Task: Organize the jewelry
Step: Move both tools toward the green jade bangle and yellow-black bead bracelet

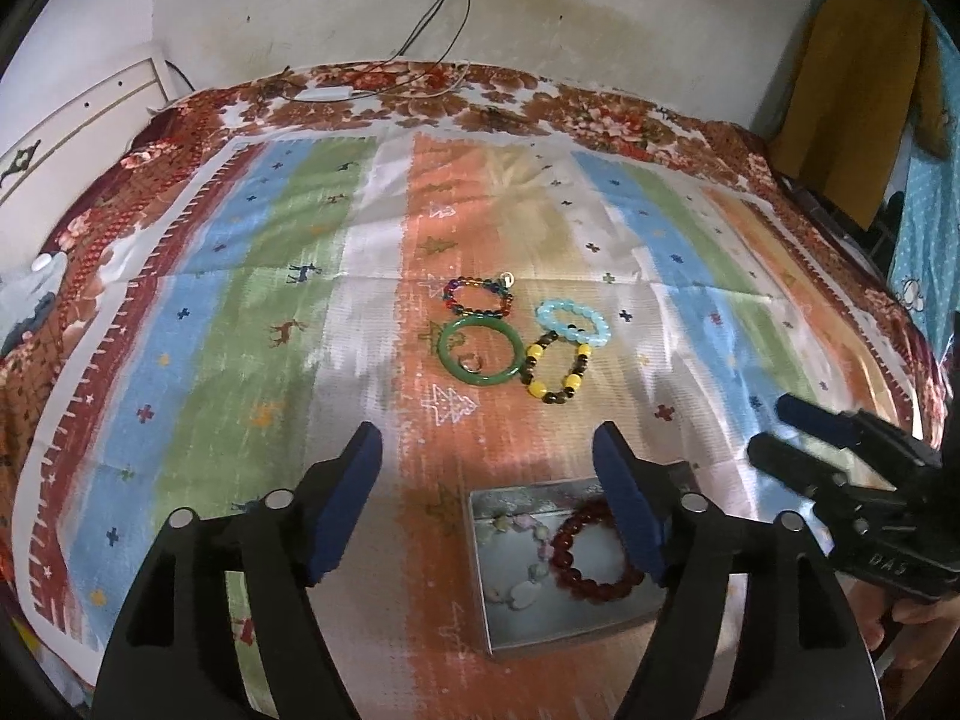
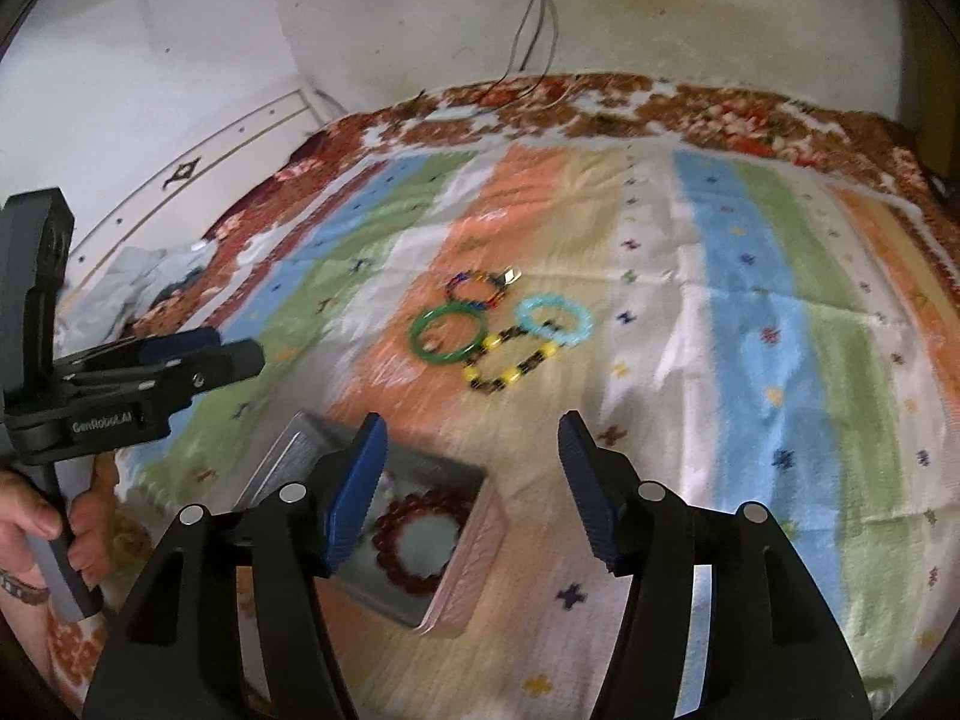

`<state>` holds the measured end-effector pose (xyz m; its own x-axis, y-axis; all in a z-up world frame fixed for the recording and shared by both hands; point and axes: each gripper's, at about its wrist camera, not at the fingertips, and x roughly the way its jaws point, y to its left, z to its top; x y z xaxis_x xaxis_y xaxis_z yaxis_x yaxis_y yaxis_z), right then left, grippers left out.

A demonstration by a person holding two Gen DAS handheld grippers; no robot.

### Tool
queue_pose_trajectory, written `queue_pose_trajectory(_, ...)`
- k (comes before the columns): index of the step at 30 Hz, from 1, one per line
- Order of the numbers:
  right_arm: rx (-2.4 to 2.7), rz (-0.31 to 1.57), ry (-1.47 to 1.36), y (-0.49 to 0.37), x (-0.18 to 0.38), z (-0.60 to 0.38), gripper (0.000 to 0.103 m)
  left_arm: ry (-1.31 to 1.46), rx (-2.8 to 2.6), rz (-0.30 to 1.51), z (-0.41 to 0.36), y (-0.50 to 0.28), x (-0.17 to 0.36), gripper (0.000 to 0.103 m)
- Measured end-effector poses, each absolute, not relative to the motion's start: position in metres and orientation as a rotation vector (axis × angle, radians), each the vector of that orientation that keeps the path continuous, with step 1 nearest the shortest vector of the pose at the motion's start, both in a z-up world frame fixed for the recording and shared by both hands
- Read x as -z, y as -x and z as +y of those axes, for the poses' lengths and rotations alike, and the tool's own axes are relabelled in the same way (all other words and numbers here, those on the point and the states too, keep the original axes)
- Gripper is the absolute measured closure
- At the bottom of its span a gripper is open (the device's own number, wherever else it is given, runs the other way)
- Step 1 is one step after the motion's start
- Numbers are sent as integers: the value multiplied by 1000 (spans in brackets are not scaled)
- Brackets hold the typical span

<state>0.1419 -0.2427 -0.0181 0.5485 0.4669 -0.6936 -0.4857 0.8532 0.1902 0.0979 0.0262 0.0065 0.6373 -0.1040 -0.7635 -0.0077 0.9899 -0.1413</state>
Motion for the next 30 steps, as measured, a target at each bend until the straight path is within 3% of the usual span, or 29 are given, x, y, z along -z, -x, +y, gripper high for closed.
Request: queue_pose_trajectory(30,-533,959,23,-228,50,-221,39,135,3,1010,47,-194,27,25)
